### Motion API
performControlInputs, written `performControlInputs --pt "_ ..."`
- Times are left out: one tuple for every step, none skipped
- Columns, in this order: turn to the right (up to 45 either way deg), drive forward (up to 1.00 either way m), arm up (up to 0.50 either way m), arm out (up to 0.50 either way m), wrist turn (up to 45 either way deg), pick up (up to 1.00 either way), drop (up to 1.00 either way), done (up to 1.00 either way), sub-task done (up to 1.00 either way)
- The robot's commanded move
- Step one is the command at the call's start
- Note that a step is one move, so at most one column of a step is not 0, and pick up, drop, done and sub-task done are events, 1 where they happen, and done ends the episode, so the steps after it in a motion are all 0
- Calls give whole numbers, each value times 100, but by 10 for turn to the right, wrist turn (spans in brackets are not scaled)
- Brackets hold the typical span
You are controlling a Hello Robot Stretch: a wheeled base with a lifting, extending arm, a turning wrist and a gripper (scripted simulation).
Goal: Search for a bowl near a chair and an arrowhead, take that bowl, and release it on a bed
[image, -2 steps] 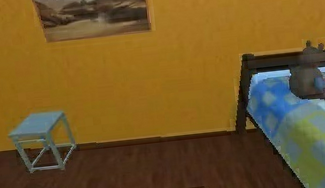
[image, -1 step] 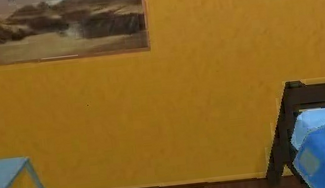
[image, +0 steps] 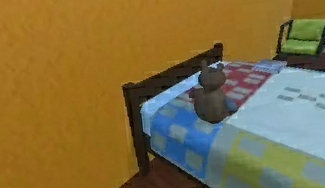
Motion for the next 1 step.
performControlInputs --pt "450 0 0 0 0 0 0 0 0"
